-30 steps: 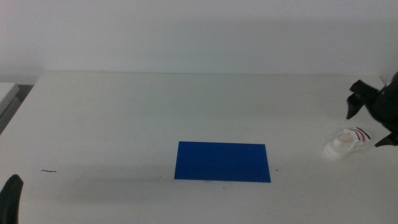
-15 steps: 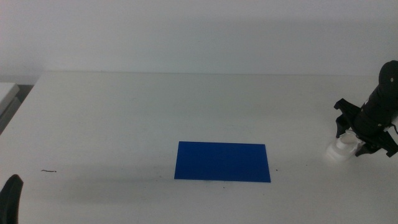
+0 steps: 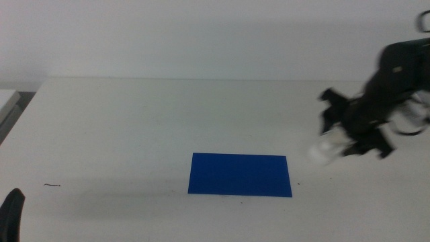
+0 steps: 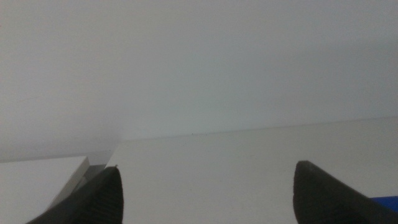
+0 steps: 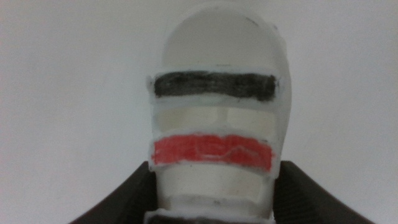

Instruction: Use one arm to grab the shoe from the table and place it on the mat.

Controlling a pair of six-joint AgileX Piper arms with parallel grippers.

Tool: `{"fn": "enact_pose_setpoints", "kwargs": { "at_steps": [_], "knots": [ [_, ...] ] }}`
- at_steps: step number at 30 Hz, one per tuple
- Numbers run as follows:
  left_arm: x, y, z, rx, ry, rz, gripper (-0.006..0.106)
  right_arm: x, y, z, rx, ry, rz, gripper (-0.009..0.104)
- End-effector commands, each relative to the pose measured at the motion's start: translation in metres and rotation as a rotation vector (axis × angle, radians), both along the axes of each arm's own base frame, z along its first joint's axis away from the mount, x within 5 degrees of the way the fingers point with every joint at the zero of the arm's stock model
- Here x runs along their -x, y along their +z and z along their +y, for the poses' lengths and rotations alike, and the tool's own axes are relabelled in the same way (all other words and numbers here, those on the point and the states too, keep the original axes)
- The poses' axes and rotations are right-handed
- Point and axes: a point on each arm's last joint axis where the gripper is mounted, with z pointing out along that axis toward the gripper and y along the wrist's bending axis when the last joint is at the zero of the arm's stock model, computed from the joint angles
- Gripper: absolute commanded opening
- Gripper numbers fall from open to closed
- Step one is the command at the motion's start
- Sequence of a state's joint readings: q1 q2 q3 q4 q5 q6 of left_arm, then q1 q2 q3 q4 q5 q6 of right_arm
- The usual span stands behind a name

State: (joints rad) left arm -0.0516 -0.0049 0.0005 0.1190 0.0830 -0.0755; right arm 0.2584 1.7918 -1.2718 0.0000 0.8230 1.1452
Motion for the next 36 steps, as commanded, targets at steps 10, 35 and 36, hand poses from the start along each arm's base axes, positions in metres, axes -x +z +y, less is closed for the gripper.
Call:
{"fn": "enact_pose_setpoints", "kwargs": {
  "at_steps": [10,35,36],
  "knots": [
    [0.000,0.001,0.000,0.004,-0.002,-0.007,0.094,0.030,0.000,0.133,0.004,0.131,0.040,0.019],
    [0.000,0.001,0.000,0.004,-0.002,-0.007,0.094,0.028,-0.005,0.166,0.598,2.256,-0.255,0.007],
    [0.000,0.001,0.000,0.004,-0.002,-0.007,0.094,0.028,-0.006,0.166,0.595,2.273,-0.258,0.007]
  ]
}}
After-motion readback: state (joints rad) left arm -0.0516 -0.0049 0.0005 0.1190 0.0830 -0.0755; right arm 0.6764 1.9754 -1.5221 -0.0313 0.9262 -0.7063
